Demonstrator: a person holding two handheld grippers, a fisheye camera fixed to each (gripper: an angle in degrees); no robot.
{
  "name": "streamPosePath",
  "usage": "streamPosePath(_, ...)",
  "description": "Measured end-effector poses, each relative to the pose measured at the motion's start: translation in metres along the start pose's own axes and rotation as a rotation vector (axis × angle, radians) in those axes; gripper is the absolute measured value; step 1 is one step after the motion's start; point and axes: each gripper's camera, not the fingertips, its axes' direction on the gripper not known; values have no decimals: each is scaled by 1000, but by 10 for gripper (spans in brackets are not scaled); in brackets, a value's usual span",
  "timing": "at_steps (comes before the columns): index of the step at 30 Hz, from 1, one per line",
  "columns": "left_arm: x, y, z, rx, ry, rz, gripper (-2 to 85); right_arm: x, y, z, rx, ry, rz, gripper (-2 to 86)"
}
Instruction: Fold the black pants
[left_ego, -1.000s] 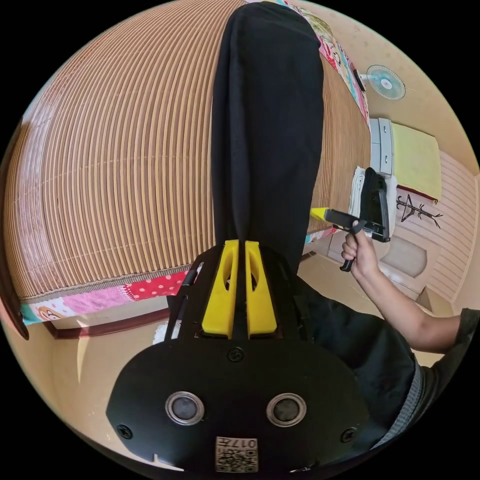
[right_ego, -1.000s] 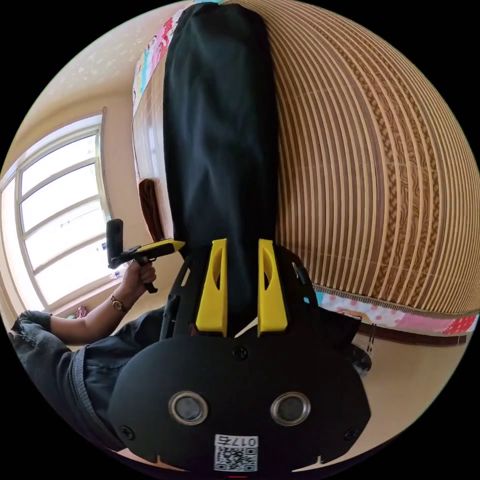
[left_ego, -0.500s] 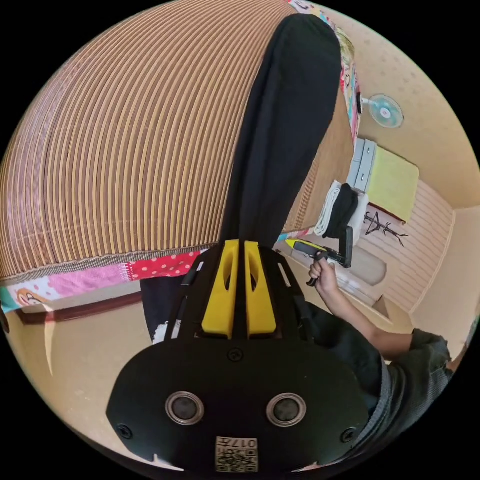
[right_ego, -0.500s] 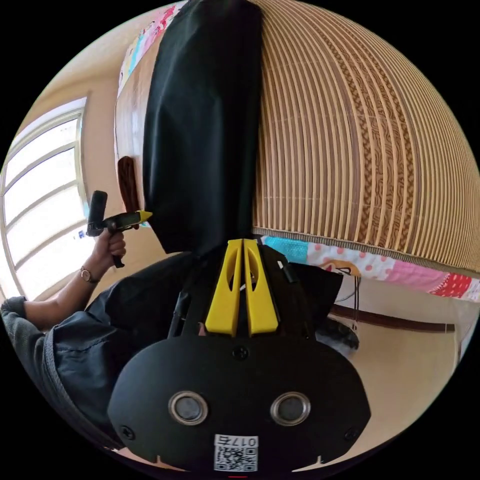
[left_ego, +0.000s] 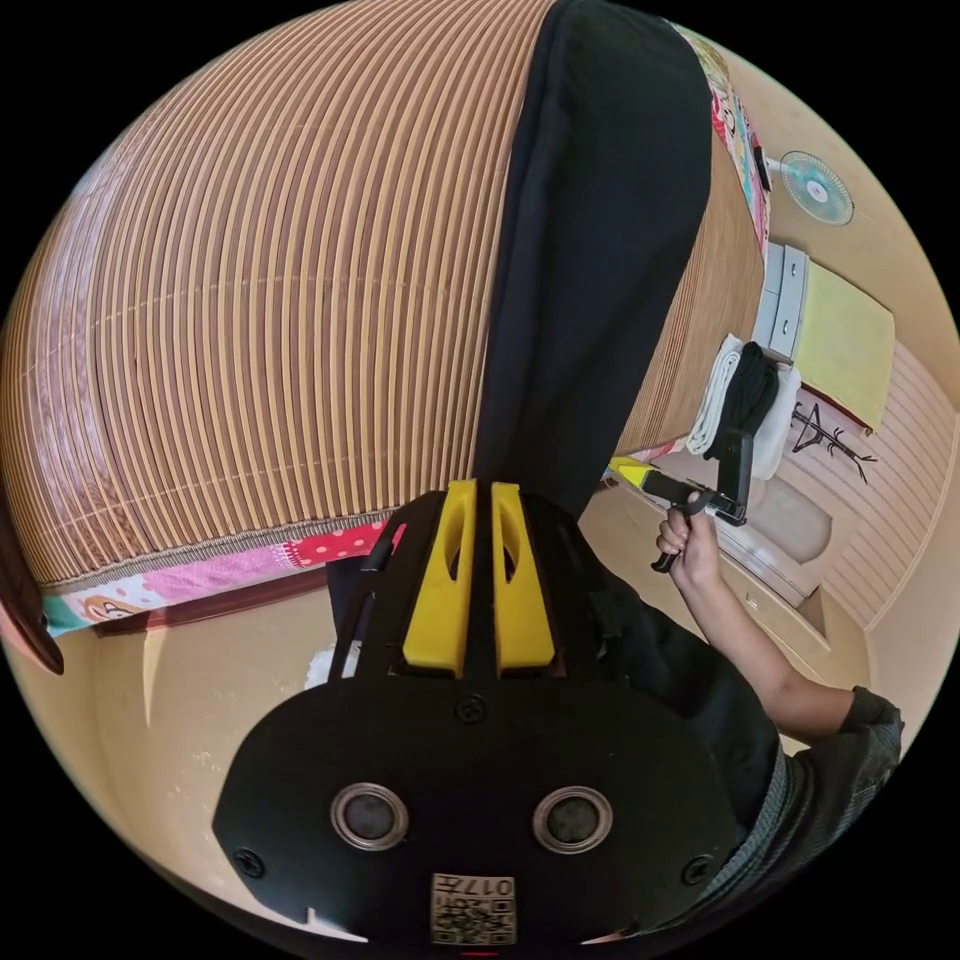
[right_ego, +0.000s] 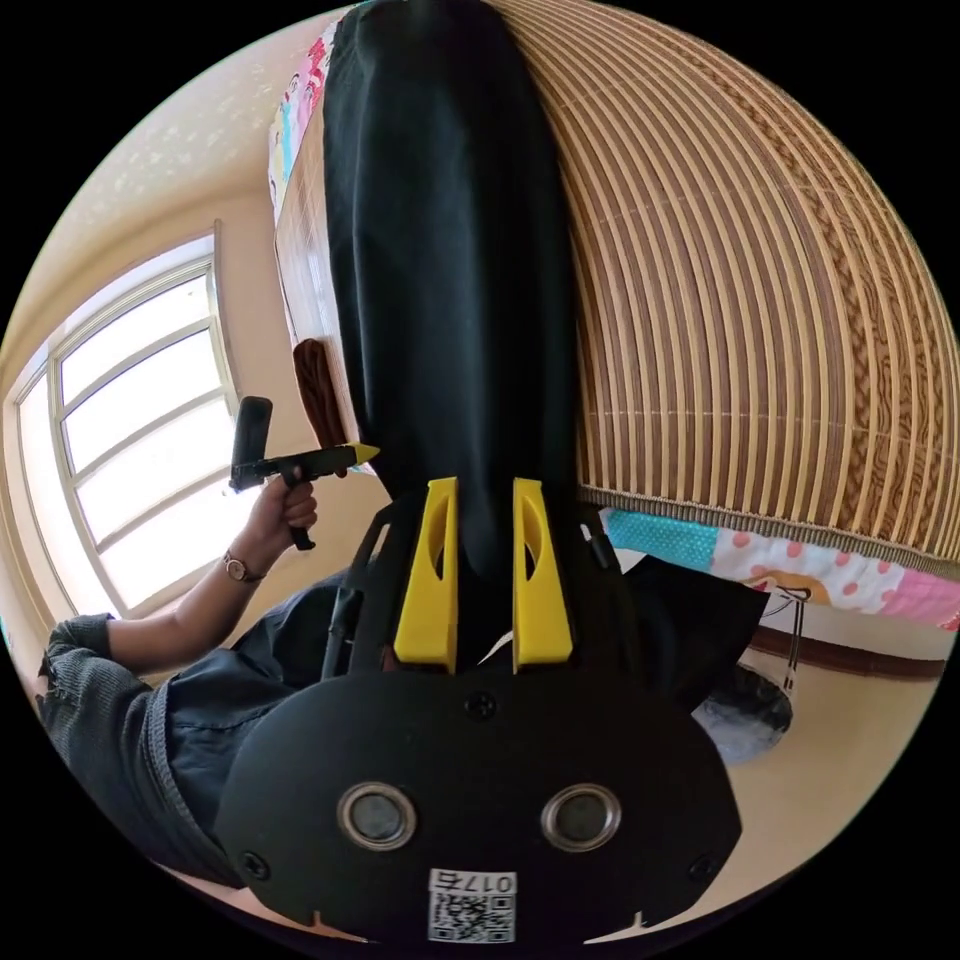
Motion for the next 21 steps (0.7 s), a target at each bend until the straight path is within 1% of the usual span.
streamPosePath(2,0,-2,3,-2,14,-23,9,-4,-2,-5,-12,-24,-54,35)
streamPosePath(3,1,-2,3,-3,23,-22,9,-9,1,-14,-3,-69,-114,27)
streamPosePath(4,3,-1,2,-6,51,7,8,-12,5,-24,12,-144,-178,21)
streamPosePath(6,10,2,1,-4,127,105,6,-11,14,-40,31,-243,-224,16)
streamPosePath(7,13,5,-1,9,202,183,5,-5,20,-49,51,-245,-214,14)
streamPosePath(8,11,9,-1,26,263,210,4,0,22,-52,58,-220,-191,13)
streamPosePath(9,9,10,-1,33,278,203,4,11,25,-55,63,-131,-123,12)
streamPosePath(11,-2,11,11,57,221,118,5,28,22,-52,68,-104,-62,13)
streamPosePath(13,3,8,29,63,150,88,8,34,8,-42,47,-41,8,17)
streamPosePath(15,11,3,41,63,96,63,14,25,-4,-38,13,33,6,22)
streamPosePath(18,18,-2,38,96,31,-16,39,8,-19,-35,-34,58,-22,42)
streamPosePath(20,23,0,19,218,28,-18,64,0,-20,-49,47,69,-9,61)
streamPosePath(21,24,-1,15,247,34,-13,69,-1,-19,-59,119,71,14,70)
